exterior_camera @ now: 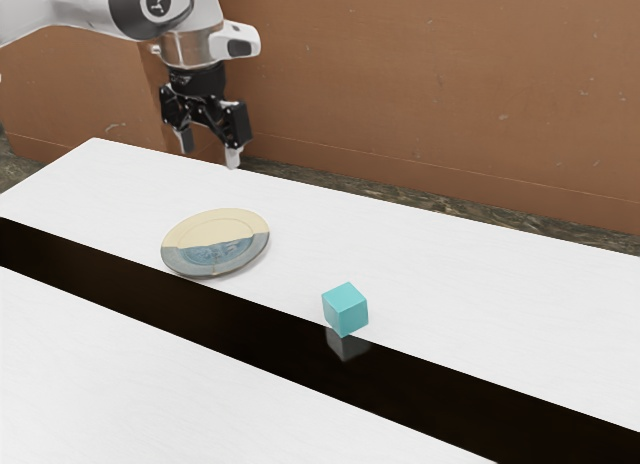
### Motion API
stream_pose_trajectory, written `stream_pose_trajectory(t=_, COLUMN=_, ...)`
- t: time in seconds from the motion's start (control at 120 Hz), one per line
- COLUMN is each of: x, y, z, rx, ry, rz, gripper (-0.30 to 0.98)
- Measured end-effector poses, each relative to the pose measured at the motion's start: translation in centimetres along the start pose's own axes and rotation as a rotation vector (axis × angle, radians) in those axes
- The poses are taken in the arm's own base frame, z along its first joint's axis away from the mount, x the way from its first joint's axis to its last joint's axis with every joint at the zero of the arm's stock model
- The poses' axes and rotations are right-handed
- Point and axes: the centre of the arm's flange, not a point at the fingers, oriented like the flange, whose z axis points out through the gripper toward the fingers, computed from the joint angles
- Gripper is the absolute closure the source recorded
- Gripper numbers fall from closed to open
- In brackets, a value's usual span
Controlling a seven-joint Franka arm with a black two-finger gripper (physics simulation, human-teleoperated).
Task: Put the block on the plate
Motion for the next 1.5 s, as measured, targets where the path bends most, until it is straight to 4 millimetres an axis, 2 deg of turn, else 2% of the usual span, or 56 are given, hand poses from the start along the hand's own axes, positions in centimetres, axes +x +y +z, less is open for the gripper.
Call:
stream_pose_trajectory(t=0.167, x=0.4, y=0.3, z=0.3, rx=-0.004, ry=0.003, rz=-0.001, gripper=0.0)
stream_pose_trajectory(t=0.267, x=1.1, y=0.4, z=1.4, rx=0.005, ry=-0.013, rz=0.004, gripper=0.0)
stream_pose_trajectory(t=0.367, x=2.3, y=2.6, z=3.1, rx=0.012, ry=-0.036, rz=0.066, gripper=0.0)
stream_pose_trajectory(t=0.458, x=3.7, y=5.2, z=5.5, rx=0.015, ry=-0.059, rz=0.14, gripper=0.0)
stream_pose_trajectory(t=0.583, x=6.4, y=6.0, z=9.6, rx=0.017, ry=-0.085, rz=0.197, gripper=0.0)
stream_pose_trajectory(t=0.675, x=8.0, y=7.2, z=11.7, rx=0.011, ry=-0.089, rz=0.246, gripper=0.0)
stream_pose_trajectory(t=0.783, x=9.1, y=9.4, z=13.8, rx=-0.005, ry=-0.09, rz=0.321, gripper=0.0)
stream_pose_trajectory(t=0.875, x=10.0, y=11.0, z=16.6, rx=-0.021, ry=-0.111, rz=0.375, gripper=0.0)
stream_pose_trajectory(t=1.008, x=11.1, y=11.9, z=20.6, rx=-0.041, ry=-0.135, rz=0.423, gripper=0.0)
stream_pose_trajectory(t=1.075, x=12.1, y=12.2, z=21.7, rx=-0.049, ry=-0.128, rz=0.441, gripper=0.0)
stream_pose_trajectory(t=1.175, x=13.4, y=12.5, z=22.3, rx=-0.053, ry=-0.105, rz=0.464, gripper=0.0)
stream_pose_trajectory(t=1.5, x=15.1, y=13.0, z=27.2, rx=-0.07, ry=-0.132, rz=0.519, gripper=0.0)
